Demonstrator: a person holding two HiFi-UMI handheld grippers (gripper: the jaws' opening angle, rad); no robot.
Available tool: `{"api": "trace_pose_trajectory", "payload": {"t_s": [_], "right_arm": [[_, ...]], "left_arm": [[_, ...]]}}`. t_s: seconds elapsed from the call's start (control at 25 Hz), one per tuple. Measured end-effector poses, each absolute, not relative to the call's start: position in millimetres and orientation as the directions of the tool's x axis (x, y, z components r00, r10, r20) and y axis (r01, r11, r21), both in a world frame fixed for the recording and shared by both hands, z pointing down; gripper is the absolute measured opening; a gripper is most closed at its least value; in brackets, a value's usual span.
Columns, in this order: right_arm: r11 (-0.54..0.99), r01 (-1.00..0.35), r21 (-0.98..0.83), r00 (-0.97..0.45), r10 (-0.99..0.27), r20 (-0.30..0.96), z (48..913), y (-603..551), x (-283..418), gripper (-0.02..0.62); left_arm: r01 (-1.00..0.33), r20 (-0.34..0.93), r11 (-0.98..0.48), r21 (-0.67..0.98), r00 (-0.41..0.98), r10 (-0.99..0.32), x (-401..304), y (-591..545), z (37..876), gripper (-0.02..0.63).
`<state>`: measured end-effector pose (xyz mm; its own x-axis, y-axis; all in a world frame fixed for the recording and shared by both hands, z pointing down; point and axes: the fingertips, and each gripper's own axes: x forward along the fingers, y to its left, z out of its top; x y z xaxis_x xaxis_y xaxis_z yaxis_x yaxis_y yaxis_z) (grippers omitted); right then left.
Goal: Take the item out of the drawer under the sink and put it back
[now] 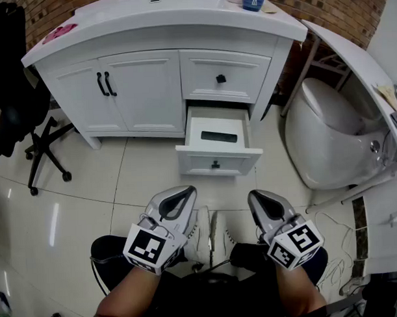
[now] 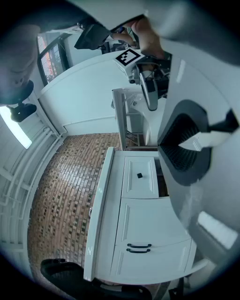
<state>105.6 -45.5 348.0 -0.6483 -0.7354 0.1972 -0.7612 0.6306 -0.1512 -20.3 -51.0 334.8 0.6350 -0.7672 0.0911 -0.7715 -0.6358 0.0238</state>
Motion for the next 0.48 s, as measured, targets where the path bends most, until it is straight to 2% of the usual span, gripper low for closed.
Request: {"api": "trace_pose_trajectory", "payload": {"t_s": [0.12, 0.48], "right_arm": [[0.629, -0.762, -0.152, -0.647, -0.738, 0.191, 347, -56, 103, 0.006], [0.637, -0.761, -0.123, -0.647, -0.728, 0.225, 355, -95, 102, 0.007]], "left_arm": [[-0.774, 0.132, -0.633, 0.016, 0.629, -0.766, -25, -60, 341, 0.006], [-0.770, 0.121, -0.638, 0.017, 0.635, -0.763, -25, -89, 349, 0.006]]}}
